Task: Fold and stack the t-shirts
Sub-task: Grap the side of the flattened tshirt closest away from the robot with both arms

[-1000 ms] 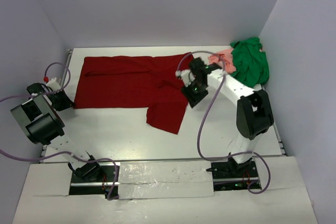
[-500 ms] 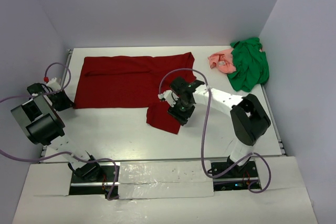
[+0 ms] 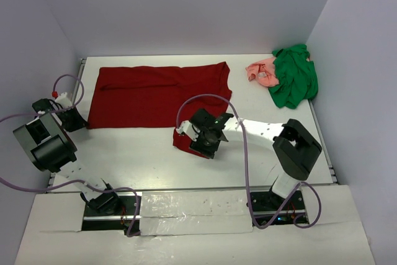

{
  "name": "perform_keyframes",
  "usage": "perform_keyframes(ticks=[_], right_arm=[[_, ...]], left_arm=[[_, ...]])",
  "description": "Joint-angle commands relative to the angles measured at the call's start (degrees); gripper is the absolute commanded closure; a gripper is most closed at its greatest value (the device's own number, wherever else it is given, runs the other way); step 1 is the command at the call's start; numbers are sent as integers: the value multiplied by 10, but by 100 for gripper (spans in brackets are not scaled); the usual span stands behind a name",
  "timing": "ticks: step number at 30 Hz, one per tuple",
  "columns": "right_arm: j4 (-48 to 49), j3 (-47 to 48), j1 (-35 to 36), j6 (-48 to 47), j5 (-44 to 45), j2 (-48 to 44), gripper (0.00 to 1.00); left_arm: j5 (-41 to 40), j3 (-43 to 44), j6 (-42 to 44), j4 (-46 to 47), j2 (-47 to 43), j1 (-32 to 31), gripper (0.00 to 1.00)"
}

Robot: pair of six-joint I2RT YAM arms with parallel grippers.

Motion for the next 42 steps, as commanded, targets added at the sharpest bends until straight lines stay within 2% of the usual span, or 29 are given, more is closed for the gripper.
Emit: perform_keyframes(ticks=[1, 13, 16, 19, 20, 21, 29, 35, 42], right_arm=[[40, -10, 16, 13, 27, 1, 39], [35, -3, 44, 25, 45, 58, 39], [29, 2, 49, 26, 45, 73, 43], [23, 5, 49, 28, 37, 85, 71], [26, 6, 50, 31, 39, 90, 93], [23, 8, 50, 31, 39, 93, 100], [38, 0, 50, 39, 55, 70, 100], [40, 12, 43, 48, 114, 25, 100], [43, 51, -3, 49, 173, -6, 100]], left_arm=[[-3, -7, 1, -9, -21, -3, 100], [-6, -7, 5, -9, -18, -2, 100], [-8, -7, 5, -8, -17, -2, 100], [-10, -8, 6, -7, -18, -2, 100], [-10, -9, 6, -6, -19, -1, 100], [-11, -10, 6, -6, -18, -1, 100], [-8, -13, 6, -3, -25, -1, 100], [-1, -2, 6, -16, -46, 1, 100], [12, 37, 6, -48, -59, 0, 100]])
